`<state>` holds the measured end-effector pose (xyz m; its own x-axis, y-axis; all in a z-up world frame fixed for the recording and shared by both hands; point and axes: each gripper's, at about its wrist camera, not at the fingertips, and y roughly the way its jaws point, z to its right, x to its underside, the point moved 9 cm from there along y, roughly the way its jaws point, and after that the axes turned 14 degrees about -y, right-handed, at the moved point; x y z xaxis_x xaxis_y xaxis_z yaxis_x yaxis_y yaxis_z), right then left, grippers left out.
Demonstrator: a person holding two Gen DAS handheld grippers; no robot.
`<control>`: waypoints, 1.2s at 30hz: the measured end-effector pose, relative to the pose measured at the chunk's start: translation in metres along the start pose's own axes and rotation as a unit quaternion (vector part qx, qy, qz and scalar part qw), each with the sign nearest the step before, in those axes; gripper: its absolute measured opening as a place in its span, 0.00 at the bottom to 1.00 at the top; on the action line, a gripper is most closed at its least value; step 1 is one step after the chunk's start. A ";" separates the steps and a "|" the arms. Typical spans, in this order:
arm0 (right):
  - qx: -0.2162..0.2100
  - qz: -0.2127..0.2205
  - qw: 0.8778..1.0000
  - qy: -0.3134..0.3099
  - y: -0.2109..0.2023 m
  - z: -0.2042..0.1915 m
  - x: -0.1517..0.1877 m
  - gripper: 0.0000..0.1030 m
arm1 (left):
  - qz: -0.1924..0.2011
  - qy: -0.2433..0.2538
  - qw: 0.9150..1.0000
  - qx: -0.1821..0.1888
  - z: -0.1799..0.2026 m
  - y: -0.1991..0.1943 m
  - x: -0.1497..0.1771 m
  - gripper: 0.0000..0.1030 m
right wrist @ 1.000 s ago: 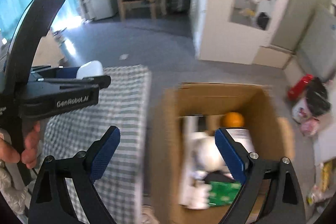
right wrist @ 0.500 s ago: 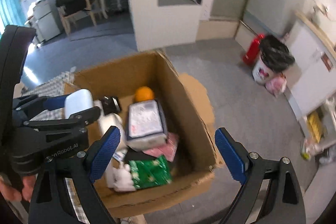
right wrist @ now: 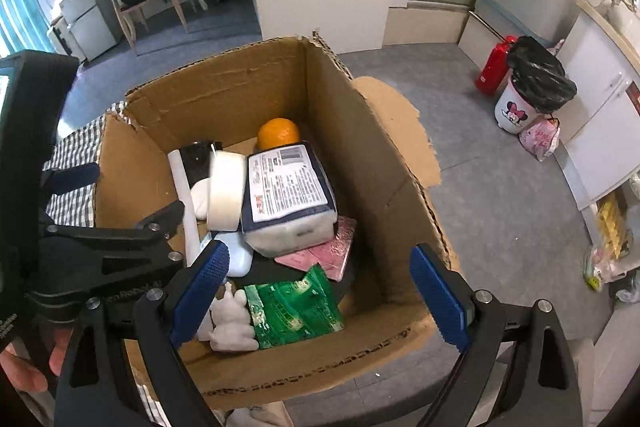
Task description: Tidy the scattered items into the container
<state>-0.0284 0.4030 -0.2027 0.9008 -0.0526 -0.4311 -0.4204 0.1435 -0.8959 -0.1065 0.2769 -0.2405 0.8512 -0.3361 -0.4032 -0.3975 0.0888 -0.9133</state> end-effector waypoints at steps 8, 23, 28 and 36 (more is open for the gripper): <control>-0.017 0.002 1.000 0.004 -0.016 -0.019 -0.022 0.89 | 0.012 -0.084 0.996 -0.022 -0.055 -0.030 -0.014 0.96; -0.094 0.036 0.993 -0.059 -0.127 -0.127 -0.083 0.99 | 0.045 -0.221 0.971 -0.084 -0.231 -0.174 0.017 1.00; -0.085 0.009 0.991 -0.103 -0.099 -0.164 -0.044 0.99 | 0.030 -0.249 0.963 -0.102 -0.247 -0.154 0.060 1.00; -0.084 -0.018 0.989 -0.120 -0.070 -0.183 -0.007 0.99 | -0.008 -0.266 0.958 -0.110 -0.250 -0.116 0.115 1.00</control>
<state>-0.0256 0.2127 -0.1568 0.9072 0.1841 -0.3783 -0.3810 -0.0218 -0.9243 -0.0486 -0.0068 -0.1663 0.8886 0.1943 -0.4155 -0.3959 -0.1323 -0.9087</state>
